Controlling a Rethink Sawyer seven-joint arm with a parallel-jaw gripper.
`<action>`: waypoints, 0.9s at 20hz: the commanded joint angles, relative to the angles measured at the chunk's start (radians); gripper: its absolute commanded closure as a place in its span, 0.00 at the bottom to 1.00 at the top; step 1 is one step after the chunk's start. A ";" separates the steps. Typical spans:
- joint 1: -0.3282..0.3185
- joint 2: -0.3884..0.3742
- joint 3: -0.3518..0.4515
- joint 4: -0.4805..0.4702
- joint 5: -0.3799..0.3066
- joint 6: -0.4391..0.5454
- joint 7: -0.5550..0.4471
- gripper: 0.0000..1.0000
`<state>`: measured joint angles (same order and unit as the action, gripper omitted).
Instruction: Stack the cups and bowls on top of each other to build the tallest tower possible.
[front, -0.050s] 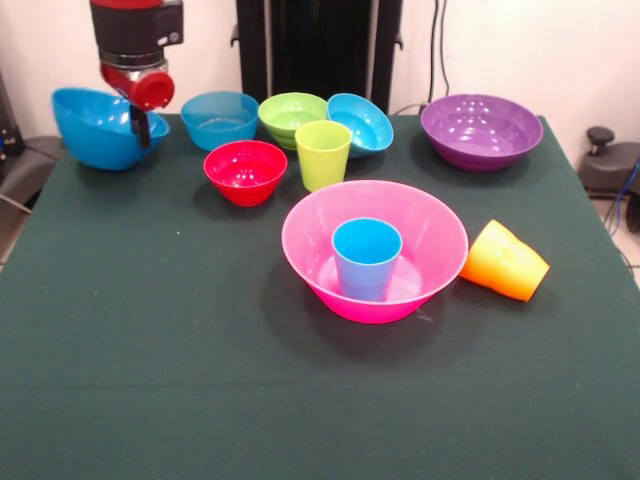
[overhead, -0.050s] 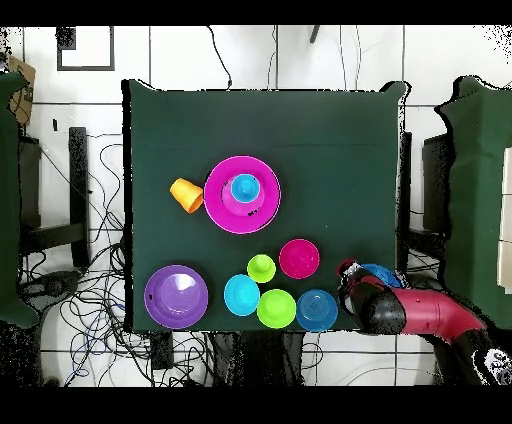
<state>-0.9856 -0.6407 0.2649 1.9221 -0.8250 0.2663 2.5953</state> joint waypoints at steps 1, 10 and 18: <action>0.057 0.013 0.021 -0.075 -0.090 -0.049 -0.093 1.00; 0.088 -0.079 0.013 -0.028 -0.071 -0.030 -0.068 1.00; 0.079 -0.439 0.144 0.163 0.278 0.320 -0.218 1.00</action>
<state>-0.9602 -0.8662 0.2850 1.9887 -0.6944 0.3524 2.5953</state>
